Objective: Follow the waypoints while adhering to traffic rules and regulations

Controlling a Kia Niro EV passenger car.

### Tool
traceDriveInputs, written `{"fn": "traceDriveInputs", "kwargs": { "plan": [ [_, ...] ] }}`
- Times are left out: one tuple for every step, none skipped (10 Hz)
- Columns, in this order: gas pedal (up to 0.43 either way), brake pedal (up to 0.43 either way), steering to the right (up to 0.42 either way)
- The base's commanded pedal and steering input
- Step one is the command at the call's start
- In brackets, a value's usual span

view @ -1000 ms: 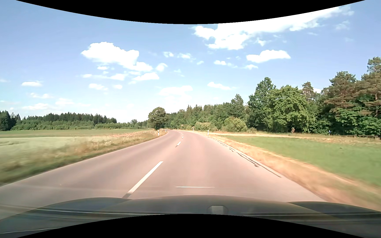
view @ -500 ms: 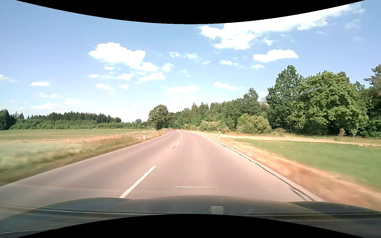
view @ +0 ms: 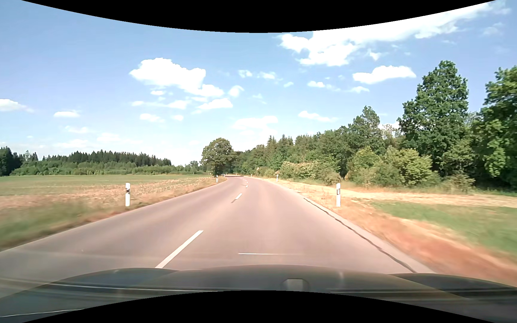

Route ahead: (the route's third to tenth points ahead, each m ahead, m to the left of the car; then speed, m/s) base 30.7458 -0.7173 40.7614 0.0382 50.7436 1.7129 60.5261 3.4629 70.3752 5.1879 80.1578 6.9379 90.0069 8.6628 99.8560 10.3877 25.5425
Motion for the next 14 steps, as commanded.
{"fn": "traceDriveInputs", "kwargs": {
  "plan": [
    [0.098,0.006,-0.018],
    [0.098,0.006,-0.018],
    [0.098,0.006,-0.018],
    [0.098,0.006,-0.018],
    [0.098,0.006,-0.018],
    [0.098,0.006,-0.018],
    [0.098,0.006,-0.018],
    [0.098,0.006,-0.018],
    [0.098,0.006,-0.017],
    [0.098,0.006,-0.017],
    [0.098,0.006,-0.017],
    [0.098,0.006,-0.015],
    [0.098,0.006,-0.014],
    [0.098,0.006,-0.015]
  ]
}}
